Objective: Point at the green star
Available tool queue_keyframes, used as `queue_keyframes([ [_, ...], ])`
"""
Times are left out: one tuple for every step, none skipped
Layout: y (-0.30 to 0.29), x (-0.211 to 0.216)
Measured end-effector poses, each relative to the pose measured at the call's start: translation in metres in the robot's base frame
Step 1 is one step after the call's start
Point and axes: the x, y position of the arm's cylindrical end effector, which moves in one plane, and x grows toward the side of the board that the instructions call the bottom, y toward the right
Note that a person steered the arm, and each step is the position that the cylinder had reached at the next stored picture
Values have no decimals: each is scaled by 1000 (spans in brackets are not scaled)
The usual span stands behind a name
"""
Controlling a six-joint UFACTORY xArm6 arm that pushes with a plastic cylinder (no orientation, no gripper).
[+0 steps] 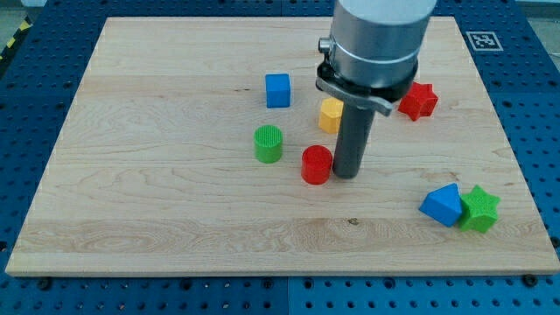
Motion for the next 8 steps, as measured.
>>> queue_keyframes([
  [-9,31],
  [-59,26],
  [-82,10],
  [-79,6],
  [-91,-8],
  [-97,-21],
  [-102,-33],
  [-102,-43],
])
